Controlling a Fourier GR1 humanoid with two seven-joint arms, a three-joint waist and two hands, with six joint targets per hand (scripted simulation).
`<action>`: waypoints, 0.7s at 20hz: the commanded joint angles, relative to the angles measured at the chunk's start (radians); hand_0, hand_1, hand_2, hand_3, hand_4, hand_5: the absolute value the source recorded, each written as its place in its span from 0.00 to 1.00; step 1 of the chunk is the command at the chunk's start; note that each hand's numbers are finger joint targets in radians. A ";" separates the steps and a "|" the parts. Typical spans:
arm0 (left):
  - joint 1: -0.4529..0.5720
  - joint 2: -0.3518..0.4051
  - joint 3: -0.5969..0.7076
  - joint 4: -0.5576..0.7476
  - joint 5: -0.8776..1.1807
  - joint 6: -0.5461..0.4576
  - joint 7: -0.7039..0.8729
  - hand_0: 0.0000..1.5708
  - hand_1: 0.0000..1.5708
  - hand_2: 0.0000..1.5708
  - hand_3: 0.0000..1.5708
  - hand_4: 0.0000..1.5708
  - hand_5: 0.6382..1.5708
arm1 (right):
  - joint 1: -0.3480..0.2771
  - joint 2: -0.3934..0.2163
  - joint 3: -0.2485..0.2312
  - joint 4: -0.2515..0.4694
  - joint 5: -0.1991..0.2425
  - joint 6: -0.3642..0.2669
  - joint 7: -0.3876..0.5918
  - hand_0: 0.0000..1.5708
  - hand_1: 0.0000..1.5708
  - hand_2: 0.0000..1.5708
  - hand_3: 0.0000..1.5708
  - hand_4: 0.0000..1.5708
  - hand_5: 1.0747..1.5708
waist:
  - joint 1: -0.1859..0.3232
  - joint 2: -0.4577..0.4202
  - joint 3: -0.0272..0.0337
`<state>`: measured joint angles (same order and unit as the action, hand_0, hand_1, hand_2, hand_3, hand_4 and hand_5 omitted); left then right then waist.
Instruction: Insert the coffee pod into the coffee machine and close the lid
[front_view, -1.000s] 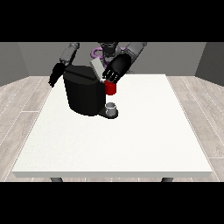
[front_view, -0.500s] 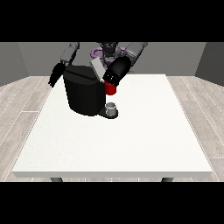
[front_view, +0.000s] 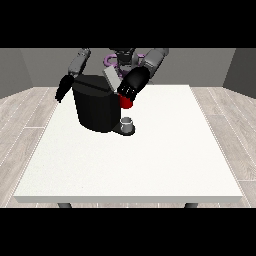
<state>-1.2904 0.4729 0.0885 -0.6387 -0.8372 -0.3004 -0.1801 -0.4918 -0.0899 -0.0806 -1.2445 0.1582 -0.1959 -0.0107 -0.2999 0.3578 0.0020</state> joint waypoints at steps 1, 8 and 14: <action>0.014 -0.028 0.003 -0.019 0.002 0.036 -0.015 0.77 0.77 0.75 0.61 0.00 1.00 | 0.030 -0.015 -0.030 0.044 -0.020 0.011 -0.066 0.00 0.00 0.00 0.00 0.06 1.00 | 0.012 0.010 -0.0014; -0.028 0.053 0.043 0.031 -0.001 0.057 -0.057 0.78 0.78 0.77 0.62 0.00 1.00 | 0.010 0.006 0.049 -0.030 0.037 0.003 0.002 0.00 0.00 0.00 0.00 0.14 1.00 | -0.058 0.043 -0.0020; -0.039 0.104 0.009 0.011 -0.045 0.057 -0.128 0.66 0.66 0.67 0.47 0.00 1.00 | -0.051 -0.009 0.006 -0.024 0.016 -0.008 0.025 0.00 0.00 0.00 0.00 0.06 1.00 | -0.024 0.064 -0.0016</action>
<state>-1.3036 0.5214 0.0985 -0.6338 -0.8627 -0.2449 -0.2715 -0.5056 -0.0803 -0.0486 -1.2691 0.1896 -0.2098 0.0096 -0.3286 0.3917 0.0025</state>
